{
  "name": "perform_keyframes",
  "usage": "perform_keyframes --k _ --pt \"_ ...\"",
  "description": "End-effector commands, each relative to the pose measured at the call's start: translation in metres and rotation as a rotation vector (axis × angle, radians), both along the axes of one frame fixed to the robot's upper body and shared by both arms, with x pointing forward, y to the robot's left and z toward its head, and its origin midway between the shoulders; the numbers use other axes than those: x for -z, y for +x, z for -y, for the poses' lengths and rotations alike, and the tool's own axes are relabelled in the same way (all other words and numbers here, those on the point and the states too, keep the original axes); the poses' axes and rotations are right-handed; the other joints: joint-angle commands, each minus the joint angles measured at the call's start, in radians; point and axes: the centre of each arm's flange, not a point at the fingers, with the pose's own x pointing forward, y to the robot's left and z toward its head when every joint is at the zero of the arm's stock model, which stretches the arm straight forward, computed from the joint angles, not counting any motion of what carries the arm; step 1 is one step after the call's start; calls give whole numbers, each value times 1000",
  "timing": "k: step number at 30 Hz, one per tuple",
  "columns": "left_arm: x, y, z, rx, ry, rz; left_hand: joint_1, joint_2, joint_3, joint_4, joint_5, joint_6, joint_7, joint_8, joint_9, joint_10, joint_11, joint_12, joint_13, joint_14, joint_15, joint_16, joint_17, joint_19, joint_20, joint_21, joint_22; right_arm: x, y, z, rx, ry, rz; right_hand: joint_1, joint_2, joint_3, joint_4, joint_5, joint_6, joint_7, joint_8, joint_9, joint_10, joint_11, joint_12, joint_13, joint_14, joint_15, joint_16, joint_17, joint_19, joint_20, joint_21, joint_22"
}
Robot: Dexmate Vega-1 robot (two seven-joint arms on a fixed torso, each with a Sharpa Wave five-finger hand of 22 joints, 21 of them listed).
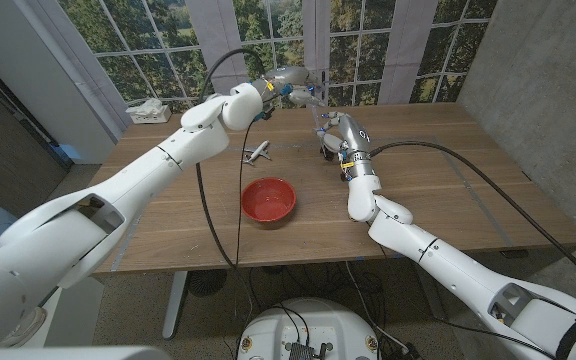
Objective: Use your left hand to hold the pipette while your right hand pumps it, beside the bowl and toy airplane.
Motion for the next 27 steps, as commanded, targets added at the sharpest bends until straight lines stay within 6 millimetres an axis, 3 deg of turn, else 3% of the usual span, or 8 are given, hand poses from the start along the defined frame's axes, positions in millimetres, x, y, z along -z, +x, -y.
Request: perform_keyframes --k 1,11,27 --pt "10 7 -28 163 -244 -113 -20 -3 0 -7 -1 3 1 3 1 -10 10 0 -3 0 -122 2 0 1 5 6 6 3 -1 2 -8 36 7 6 9 3 6 0 5 5 -2 0 0 -1 -5 4 5 -163 7 4 3 -8 7 6" --pt "23 17 -46 306 -453 -247 -35 -13 -4 -9 -3 -10 2 -3 1 -22 19 -5 -9 -5 -119 0 -1 -5 9 5 6 4 -3 5 -5 71 23 4 10 1 8 -1 3 6 -5 -4 0 0 -7 5 3 -162 8 5 3 -10 9 6" --pt "41 29 -58 464 -569 -381 -74 -62 -29 -17 -7 -28 -3 -10 -1 -47 18 -11 -20 -22 -110 -4 -1 -23 18 0 6 2 -3 7 -2 98 54 8 10 1 8 -1 6 6 -6 -11 3 0 -8 6 4 -163 7 5 2 -11 11 7"
